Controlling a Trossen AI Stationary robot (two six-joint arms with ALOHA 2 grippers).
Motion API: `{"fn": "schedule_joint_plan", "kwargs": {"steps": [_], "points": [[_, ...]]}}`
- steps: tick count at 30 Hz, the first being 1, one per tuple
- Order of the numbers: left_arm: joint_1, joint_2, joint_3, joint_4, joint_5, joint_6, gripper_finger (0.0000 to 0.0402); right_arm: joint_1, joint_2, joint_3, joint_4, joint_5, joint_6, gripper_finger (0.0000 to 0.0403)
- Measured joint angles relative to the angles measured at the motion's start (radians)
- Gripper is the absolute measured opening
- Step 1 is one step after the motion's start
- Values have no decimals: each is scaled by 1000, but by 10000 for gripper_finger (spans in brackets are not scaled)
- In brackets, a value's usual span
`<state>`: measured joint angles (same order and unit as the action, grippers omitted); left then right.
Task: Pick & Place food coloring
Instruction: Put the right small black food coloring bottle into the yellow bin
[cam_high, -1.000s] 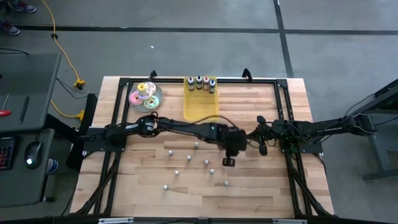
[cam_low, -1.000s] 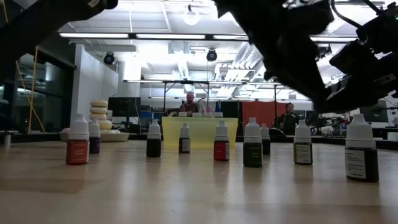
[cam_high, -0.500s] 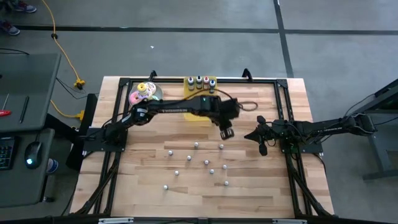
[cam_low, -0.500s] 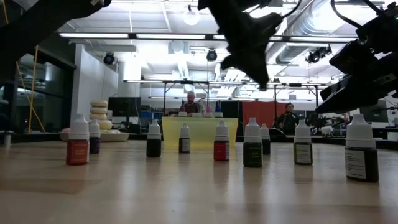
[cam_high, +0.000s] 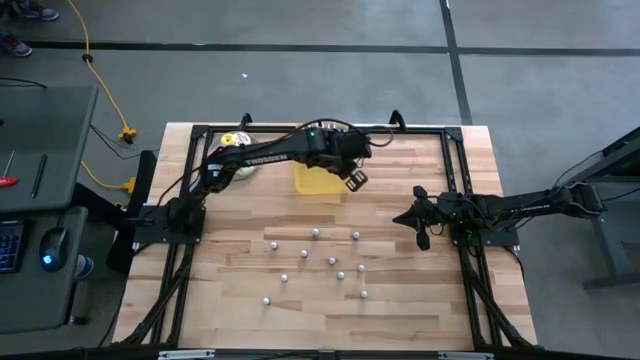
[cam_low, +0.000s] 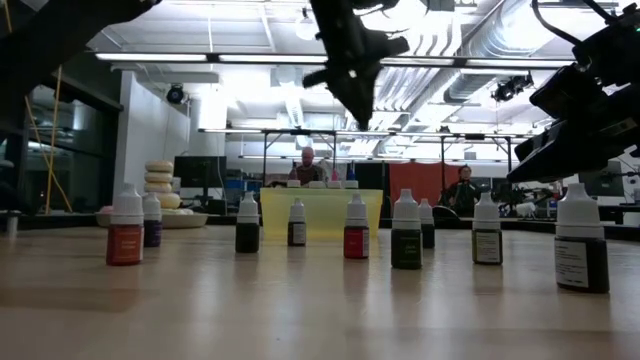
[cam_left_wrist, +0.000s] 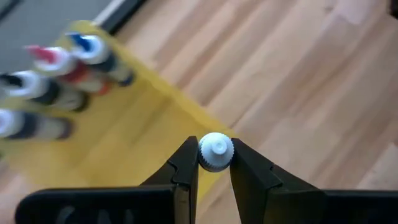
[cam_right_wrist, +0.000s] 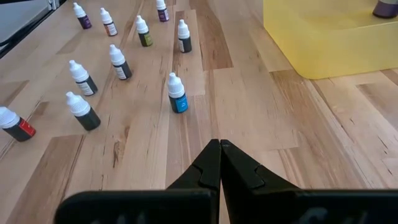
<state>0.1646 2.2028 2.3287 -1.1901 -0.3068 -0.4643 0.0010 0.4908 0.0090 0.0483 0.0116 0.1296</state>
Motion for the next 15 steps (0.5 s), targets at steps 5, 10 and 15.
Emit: {"fn": "schedule_joint_plan", "kwargs": {"steps": [5,10,15], "points": [[-1,-52,0,-86,-104,-24,62,0,0,0,0,0,0,0],[0,-75,0,-94,-147,-48,62,0,0,0,1,0,0,0],[6,-80,-1,-84,-155,-64,62,0,0,0,0,0,0,0]]}}
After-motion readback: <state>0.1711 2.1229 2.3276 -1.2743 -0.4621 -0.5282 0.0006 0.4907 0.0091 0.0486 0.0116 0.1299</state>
